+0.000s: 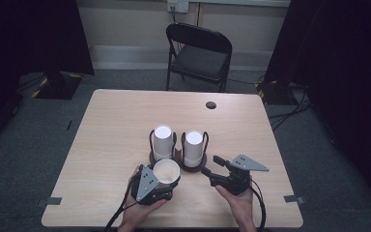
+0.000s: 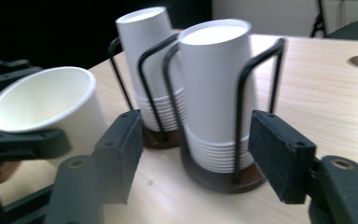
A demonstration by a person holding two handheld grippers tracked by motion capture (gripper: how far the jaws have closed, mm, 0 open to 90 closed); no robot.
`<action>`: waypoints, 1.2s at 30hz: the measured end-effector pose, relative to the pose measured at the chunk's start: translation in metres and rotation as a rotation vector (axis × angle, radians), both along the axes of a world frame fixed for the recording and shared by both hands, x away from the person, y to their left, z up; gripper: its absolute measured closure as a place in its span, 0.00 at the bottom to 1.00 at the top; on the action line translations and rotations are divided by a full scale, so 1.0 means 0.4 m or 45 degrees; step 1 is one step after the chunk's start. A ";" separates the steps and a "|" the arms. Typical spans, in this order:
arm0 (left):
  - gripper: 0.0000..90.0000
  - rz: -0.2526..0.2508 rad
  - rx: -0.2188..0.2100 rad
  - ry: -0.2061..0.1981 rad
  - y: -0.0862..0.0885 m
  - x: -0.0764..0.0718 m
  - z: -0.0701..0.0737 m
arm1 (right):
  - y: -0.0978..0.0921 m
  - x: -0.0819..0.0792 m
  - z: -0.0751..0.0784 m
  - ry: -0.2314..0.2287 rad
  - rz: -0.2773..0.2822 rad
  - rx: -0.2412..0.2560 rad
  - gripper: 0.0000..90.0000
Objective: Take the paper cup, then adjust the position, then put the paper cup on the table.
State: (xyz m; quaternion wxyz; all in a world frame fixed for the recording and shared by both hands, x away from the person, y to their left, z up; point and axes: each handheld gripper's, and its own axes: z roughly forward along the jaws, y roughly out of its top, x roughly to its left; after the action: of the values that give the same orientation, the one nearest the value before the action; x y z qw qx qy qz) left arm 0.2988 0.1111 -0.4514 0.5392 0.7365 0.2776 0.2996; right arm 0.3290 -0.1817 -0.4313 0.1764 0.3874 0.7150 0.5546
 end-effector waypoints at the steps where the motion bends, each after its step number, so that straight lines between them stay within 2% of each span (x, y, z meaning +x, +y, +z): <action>1: 0.25 0.002 -0.006 0.002 0.003 0.000 0.001 | -0.005 -0.001 -0.004 -0.008 -0.021 -0.002 0.35; 11: 0.25 0.096 -0.060 -0.004 0.065 0.020 0.017 | -0.056 -0.015 -0.040 -0.048 -0.157 0.016 0.33; 13: 0.24 0.085 -0.078 0.011 0.079 0.024 0.025 | -0.064 -0.017 -0.045 -0.058 -0.171 0.014 0.33; 16: 0.25 0.105 -0.066 0.004 0.092 0.029 0.035 | -0.075 -0.017 -0.053 -0.052 -0.195 -0.017 0.32; 19: 0.25 0.112 -0.076 -0.005 0.106 0.034 0.043 | -0.088 -0.017 -0.065 -0.046 -0.216 -0.010 0.32; 22: 0.25 0.148 -0.111 -0.013 0.122 0.041 0.047 | -0.097 -0.018 -0.075 -0.051 -0.240 -0.010 0.31; 24: 0.24 0.142 -0.135 -0.015 0.134 0.051 0.049 | -0.100 -0.019 -0.079 -0.050 -0.249 -0.021 0.32; 25: 0.24 0.160 -0.158 -0.005 0.141 0.057 0.049 | -0.102 -0.017 -0.081 -0.041 -0.258 -0.045 0.32; 26: 0.24 0.164 -0.155 -0.008 0.146 0.063 0.050 | -0.102 -0.016 -0.084 -0.043 -0.268 -0.063 0.30; 30: 0.24 0.226 -0.191 0.009 0.168 0.085 0.052 | -0.107 -0.015 -0.093 -0.060 -0.273 -0.063 0.27; 31: 0.24 0.222 -0.201 0.015 0.175 0.092 0.052 | -0.107 -0.014 -0.096 -0.056 -0.290 -0.069 0.26; 34: 0.24 0.282 -0.228 0.018 0.192 0.108 0.052 | -0.112 -0.013 -0.108 -0.044 -0.306 -0.061 0.26; 36: 0.24 0.318 -0.237 0.014 0.199 0.115 0.054 | -0.111 -0.014 -0.117 -0.037 -0.313 -0.085 0.26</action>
State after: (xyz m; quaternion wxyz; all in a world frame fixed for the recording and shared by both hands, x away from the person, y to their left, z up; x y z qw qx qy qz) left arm 0.3450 0.1905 -0.4297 0.5620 0.6448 0.3966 0.3333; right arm 0.3236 -0.2263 -0.4781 0.2661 0.4580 0.6775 0.5103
